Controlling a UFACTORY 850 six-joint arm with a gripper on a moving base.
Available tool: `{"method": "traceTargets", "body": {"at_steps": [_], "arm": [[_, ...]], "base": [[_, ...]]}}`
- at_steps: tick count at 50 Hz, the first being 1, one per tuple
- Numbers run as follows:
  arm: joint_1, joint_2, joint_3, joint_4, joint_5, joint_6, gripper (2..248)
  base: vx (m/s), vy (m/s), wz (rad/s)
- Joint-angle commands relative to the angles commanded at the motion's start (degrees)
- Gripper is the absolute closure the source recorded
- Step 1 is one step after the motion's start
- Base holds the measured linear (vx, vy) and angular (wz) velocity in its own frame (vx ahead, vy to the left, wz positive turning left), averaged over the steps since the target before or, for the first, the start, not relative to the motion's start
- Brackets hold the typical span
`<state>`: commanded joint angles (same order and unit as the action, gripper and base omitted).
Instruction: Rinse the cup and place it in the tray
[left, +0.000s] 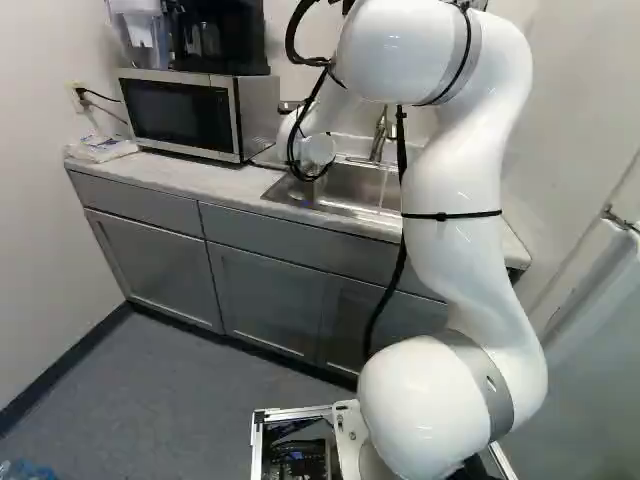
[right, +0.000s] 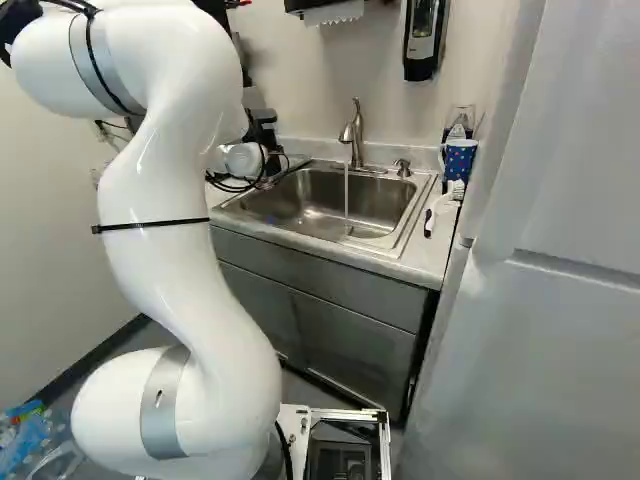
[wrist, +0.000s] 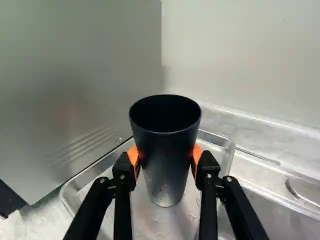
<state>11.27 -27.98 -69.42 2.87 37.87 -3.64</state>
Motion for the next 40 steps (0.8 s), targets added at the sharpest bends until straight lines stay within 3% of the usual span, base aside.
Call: {"method": "traceTargets", "body": {"at_steps": [19,20,25,26,30,31,35,36,40], "arm": [[0.0,0.0,0.0,0.0,-0.41,0.0,129],[0.0,0.0,0.0,0.0,-0.41,0.0,117],[0.0,0.0,0.0,0.0,-0.41,0.0,117],[0.0,0.0,0.0,0.0,-0.41,0.0,85],[0.0,0.0,0.0,0.0,-0.41,0.0,85],[0.0,0.0,0.0,0.0,-0.41,0.0,50],[0.0,0.02,0.0,0.0,-0.41,0.0,50],[0.0,0.05,-0.01,0.0,-0.41,0.0,13],[0.0,0.26,-0.07,0.0,-0.41,0.0,13]], "base": [[0.0,0.0,0.0],[0.0,0.0,0.0],[0.0,0.0,0.0],[0.0,0.0,0.0],[0.0,0.0,0.0],[0.0,0.0,0.0],[0.0,0.0,0.0],[0.0,0.0,0.0],[0.0,0.0,0.0]]}}
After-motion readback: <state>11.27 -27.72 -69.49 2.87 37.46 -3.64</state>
